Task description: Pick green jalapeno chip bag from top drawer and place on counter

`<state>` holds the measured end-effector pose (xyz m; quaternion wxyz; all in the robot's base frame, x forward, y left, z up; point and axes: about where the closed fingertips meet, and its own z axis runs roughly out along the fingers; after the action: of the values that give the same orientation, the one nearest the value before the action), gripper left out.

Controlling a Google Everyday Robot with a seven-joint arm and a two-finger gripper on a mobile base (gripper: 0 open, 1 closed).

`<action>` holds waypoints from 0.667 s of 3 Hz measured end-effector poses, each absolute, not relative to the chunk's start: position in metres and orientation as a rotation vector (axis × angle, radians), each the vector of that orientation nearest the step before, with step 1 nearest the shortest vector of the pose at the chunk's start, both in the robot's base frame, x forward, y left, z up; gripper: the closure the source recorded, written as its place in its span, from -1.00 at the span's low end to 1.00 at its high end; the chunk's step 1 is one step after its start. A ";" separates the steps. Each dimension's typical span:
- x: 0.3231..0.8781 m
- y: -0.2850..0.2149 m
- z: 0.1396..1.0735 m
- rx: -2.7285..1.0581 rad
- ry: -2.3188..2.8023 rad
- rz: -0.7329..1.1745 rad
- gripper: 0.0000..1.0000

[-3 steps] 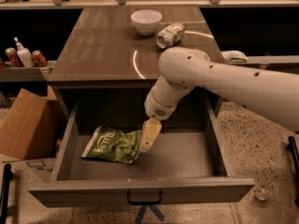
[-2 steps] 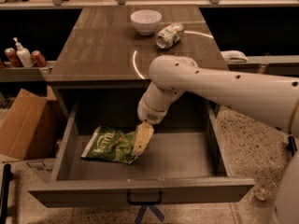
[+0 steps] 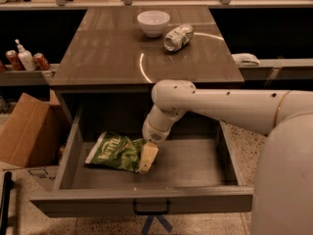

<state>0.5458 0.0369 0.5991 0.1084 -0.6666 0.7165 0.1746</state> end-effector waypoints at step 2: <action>0.543 0.028 0.578 -1.979 2.120 0.515 0.00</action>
Offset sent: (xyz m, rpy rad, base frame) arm -0.0029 -0.0358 -0.0362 -0.0152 -0.0916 0.0310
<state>0.5428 0.0275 0.5776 0.0977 -0.6686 0.7163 0.1741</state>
